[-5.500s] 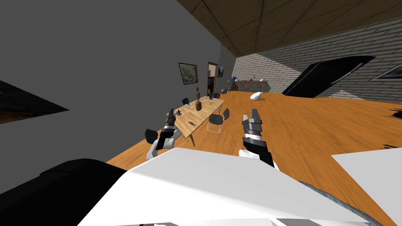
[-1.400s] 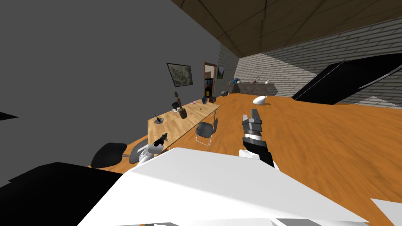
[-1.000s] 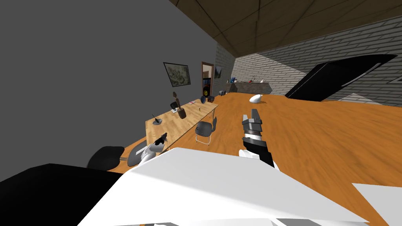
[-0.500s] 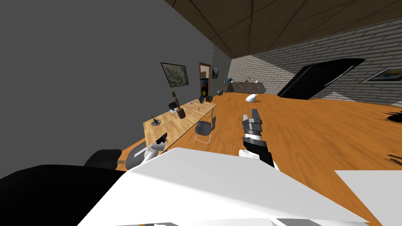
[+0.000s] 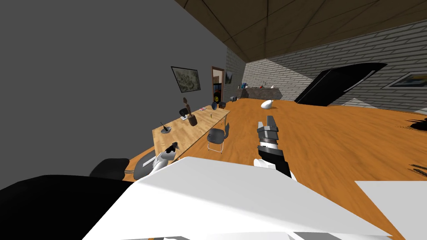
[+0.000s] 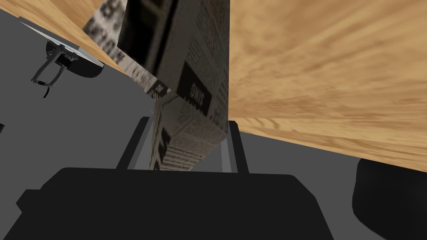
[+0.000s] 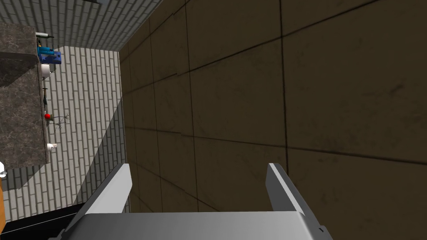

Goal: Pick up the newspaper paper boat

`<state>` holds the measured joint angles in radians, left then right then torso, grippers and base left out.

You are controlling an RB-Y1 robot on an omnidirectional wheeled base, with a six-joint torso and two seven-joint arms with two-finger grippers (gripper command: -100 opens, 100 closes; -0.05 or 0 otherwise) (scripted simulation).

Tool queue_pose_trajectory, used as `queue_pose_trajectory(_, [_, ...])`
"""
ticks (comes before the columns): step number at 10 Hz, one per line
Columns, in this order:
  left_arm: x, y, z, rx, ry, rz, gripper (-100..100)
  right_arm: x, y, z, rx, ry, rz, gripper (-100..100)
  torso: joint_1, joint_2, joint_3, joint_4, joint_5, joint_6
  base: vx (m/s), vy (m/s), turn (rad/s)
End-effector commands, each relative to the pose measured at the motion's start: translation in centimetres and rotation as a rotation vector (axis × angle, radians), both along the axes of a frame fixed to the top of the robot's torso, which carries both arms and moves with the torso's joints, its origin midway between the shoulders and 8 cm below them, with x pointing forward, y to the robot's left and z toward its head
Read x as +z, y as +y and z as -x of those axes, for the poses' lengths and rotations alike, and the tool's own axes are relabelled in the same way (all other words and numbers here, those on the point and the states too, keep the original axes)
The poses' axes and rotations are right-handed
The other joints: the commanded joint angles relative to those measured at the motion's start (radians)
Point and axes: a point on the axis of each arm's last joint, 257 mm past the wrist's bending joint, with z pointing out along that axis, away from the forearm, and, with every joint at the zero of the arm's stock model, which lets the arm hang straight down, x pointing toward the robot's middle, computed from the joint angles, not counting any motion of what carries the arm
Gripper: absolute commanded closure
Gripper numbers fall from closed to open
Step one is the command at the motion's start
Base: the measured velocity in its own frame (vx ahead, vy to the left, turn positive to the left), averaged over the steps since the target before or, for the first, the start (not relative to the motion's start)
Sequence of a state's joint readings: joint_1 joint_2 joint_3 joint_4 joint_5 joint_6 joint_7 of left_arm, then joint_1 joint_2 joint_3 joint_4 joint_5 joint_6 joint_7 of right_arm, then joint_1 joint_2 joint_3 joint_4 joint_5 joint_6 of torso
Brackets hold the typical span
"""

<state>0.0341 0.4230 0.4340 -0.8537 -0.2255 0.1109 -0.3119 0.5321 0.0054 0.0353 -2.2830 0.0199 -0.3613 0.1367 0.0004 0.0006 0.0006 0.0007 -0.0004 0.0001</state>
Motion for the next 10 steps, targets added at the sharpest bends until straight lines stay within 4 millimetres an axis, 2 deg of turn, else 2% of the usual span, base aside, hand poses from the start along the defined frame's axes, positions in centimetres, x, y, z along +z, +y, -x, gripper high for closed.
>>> queue_pose_trajectory(1, [0.0,0.0,0.0,0.0,0.0,0.0,0,0.0,0.0,0.0,0.0,0.0,0.0,0,0.0,0.0,0.0,0.0,0.0,0.0,0.0,0.0,0.0])
queue_pose_trajectory(2, [0.5,-0.1,0.1,-0.019,-0.004,-0.005,100,0.0,0.0,0.0,0.0,0.0,0.0,0,0.0,0.0,0.0,0.0,0.0,0.0,0.055,-0.035,0.166])
queue_pose_trajectory(9, [1.1,-1.0,0.7,-0.075,-0.002,-0.001,100,0.0,0.0,0.0,0.0,0.0,0.0,0,-0.004,-0.003,-0.002,0.0,-0.001,0.0,0.055,-0.044,0.099])
queue_pose_trajectory(10, [1.1,-1.1,0.7,-0.076,-0.002,0.0,0,0.0,0.0,0.0,0.0,0.0,0.0,0,-0.002,-0.002,-0.001,0.0,-0.001,0.001,0.004,-0.005,-0.004])
